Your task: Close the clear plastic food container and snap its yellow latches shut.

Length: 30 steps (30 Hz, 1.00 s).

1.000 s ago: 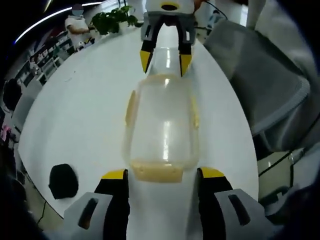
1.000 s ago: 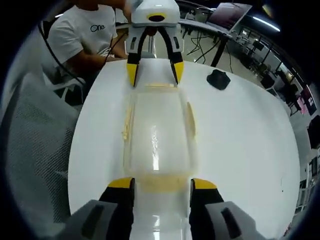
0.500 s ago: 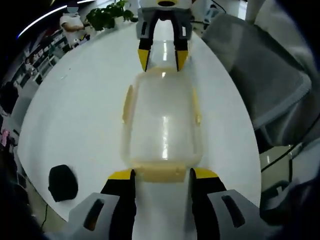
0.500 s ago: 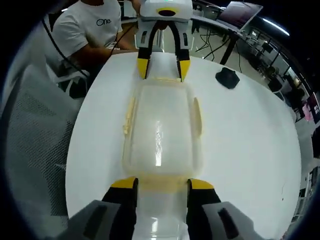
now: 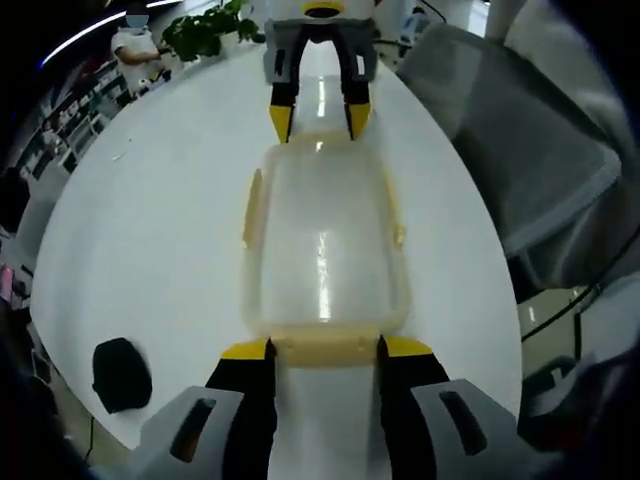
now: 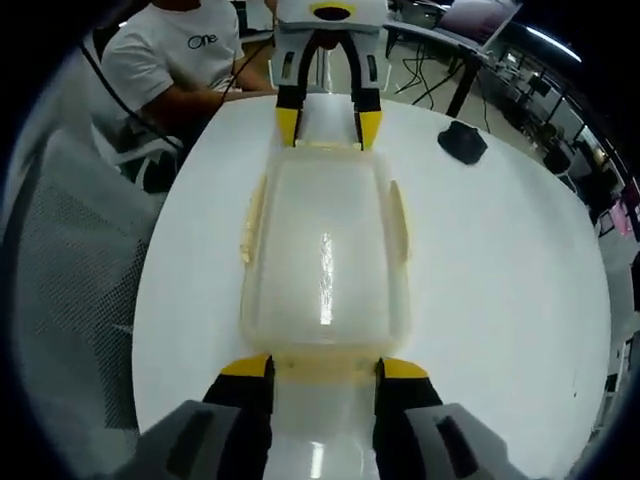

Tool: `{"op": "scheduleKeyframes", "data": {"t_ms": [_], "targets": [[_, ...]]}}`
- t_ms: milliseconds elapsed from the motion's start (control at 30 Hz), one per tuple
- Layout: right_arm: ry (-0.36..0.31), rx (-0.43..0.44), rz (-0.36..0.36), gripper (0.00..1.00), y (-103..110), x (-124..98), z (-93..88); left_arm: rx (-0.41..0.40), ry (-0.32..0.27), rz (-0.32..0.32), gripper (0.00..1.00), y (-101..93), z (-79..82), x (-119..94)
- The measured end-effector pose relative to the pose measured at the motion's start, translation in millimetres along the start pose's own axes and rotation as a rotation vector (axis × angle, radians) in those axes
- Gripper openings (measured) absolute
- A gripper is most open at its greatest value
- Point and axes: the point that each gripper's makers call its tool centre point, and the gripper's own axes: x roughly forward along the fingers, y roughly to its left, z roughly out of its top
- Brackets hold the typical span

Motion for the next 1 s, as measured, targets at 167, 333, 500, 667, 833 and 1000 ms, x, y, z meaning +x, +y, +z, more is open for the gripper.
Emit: {"op": "scheduleKeyframes", "data": {"t_ms": [167,333,500,667,833,1000], "targets": [[0.019,-0.005,0.000,0.37,1,0,-0.2,-0.007,0.019,0.005,0.39,-0.6,1.1,0],[0.023,-0.028,-0.018,0.36,2,-2,0.9,-0.010,0.010,0.007,0.37,-1.3,0.0,-1],[0.006,-0.063,-0.033,0.36,7,-13,15.1,-0.015,0.072,0.001,0.37,-10.3,-5.8,-7],[-0.013,-0.064,-0.034,0.36,8,-18,19.7,-0.038,0.063,0.010,0.37,-15.6,-2.6,-22],[-0.033,-0.060,-0.012,0.36,12,-27,25.8,-0.042,0.071,0.017,0.37,-21.0,2.2,-35],[-0.045,-0.060,-0.001,0.36,17,-43,26.3,-0.055,0.070,0.030,0.37,-25.6,14.8,-46]]}}
